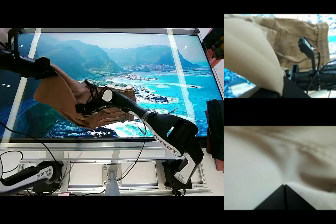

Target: Fold the clothes and pants, and hang the long-sleeved shirts on hangers.

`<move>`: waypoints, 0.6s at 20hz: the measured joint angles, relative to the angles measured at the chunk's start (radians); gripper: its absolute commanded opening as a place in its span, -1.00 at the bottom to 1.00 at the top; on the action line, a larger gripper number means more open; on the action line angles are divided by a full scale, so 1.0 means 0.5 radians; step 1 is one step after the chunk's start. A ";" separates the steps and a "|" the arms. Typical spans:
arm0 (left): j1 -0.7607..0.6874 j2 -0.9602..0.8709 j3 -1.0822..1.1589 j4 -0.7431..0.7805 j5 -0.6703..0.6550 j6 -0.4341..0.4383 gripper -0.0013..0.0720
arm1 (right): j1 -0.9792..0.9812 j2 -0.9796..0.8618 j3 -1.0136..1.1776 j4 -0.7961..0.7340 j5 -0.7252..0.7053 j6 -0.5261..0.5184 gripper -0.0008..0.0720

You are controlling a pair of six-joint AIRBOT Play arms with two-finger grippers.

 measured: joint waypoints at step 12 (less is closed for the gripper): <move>-0.029 -0.016 -0.284 -0.192 0.105 -0.007 -0.92 | -0.034 0.000 -0.124 -0.072 -0.183 0.159 -0.90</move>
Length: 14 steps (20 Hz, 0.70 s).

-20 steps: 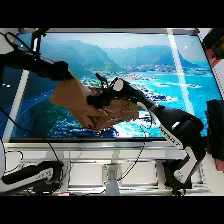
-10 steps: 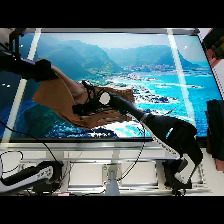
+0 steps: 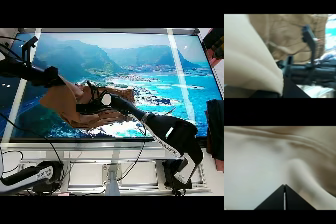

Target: Fold the clothes and pants, and hang the long-sleeved shirts on hangers.

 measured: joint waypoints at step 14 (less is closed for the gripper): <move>0.318 0.312 -0.034 -0.458 0.067 0.103 -0.92 | -0.136 0.000 -0.119 0.064 -0.159 0.141 -0.90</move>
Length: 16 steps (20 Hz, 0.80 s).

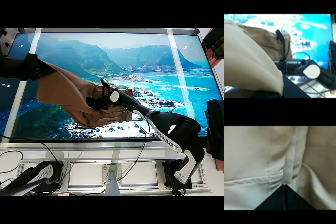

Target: Fold the clothes and pants, and hang the long-sleeved shirts on hangers.

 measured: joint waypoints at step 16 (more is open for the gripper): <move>-0.047 0.063 -0.196 0.133 0.002 0.003 -0.92 | 0.314 0.000 -0.001 0.271 -0.084 -0.101 -0.90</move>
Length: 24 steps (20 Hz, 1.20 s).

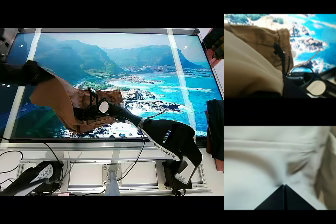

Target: Fold the clothes and pants, and hang the long-sleeved shirts on hangers.

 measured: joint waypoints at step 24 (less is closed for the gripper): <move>-0.910 -0.239 -0.586 -0.211 1.111 -0.159 -0.92 | -1.074 0.685 0.000 -0.864 0.749 -0.228 -0.90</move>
